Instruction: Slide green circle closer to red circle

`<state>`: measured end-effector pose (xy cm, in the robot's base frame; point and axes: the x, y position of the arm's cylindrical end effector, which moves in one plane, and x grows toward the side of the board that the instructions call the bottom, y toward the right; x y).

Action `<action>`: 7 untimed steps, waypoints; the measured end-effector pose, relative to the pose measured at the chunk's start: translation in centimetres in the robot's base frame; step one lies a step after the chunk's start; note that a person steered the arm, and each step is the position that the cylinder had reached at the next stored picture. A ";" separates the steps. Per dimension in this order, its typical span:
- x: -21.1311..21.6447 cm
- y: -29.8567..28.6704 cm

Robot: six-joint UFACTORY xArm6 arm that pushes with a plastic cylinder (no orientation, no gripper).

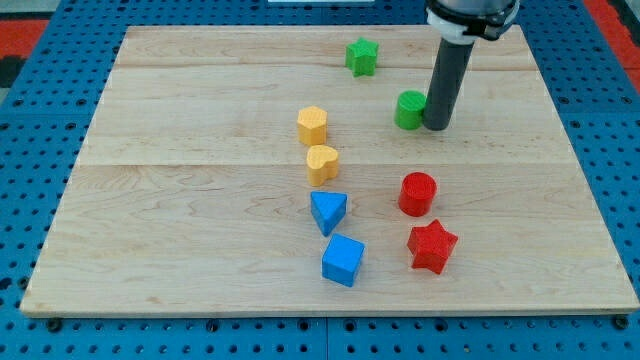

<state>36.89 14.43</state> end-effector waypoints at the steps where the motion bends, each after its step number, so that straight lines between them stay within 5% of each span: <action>1: -2.6 0.0; 4: -0.8 -11.0; 7: 4.2 -7.1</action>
